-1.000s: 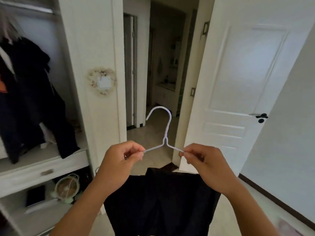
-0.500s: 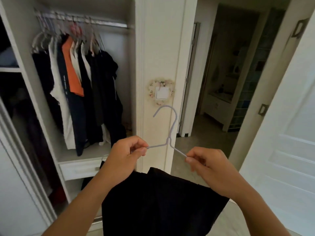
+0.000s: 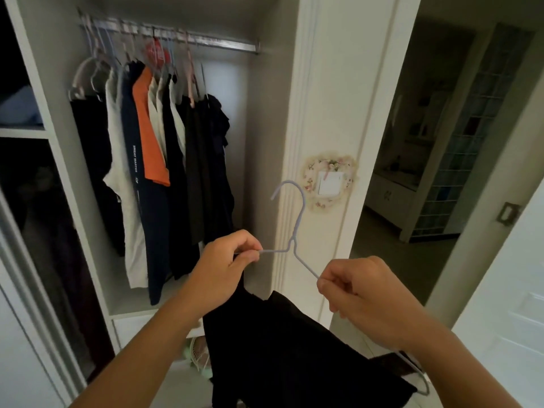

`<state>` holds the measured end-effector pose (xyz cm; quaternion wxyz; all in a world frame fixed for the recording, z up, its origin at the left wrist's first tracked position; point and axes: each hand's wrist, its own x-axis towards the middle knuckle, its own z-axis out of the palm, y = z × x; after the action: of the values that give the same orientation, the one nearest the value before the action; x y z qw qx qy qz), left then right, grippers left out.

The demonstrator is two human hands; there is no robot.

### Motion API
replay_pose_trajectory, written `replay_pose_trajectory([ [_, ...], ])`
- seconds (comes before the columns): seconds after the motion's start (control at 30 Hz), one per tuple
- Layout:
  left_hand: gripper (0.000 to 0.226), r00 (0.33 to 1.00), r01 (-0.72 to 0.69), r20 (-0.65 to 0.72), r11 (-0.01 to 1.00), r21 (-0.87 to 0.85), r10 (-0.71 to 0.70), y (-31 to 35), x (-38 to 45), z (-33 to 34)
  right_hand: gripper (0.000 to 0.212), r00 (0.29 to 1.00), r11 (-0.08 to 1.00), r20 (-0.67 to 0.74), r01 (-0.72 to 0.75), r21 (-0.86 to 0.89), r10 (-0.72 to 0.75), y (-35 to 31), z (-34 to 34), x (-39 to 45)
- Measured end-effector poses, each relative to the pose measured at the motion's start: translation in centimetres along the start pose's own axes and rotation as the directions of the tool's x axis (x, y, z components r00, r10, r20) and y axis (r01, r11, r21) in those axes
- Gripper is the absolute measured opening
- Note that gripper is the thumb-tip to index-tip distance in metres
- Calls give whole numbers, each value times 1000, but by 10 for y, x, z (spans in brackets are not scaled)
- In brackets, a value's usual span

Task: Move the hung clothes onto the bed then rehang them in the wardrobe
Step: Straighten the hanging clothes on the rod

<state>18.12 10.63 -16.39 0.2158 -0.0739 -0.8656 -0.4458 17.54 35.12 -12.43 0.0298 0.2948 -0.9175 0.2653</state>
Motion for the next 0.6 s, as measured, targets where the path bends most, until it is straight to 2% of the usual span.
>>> replay_pose_trajectory([
  [0.1, 16, 999, -40, 15, 999, 18, 40, -19, 30, -18, 21, 1000, 999, -4, -28, 26, 28, -15, 4, 32],
  [0.23, 16, 998, -68, 6, 996, 62, 68, -40, 72, -35, 20, 999, 986, -12, -47, 157, 50, -28, 9, 73],
  [0.4, 26, 997, -55, -41, 993, 100, 60, -62, 119, -45, 23, 985, 956, -141, -59, 288, 104, -24, 23, 132],
  [0.6, 27, 998, -55, -20, 985, 163, 59, -81, 169, -46, 28, 978, 958, -179, -58, 280, 111, -10, 35, 194],
])
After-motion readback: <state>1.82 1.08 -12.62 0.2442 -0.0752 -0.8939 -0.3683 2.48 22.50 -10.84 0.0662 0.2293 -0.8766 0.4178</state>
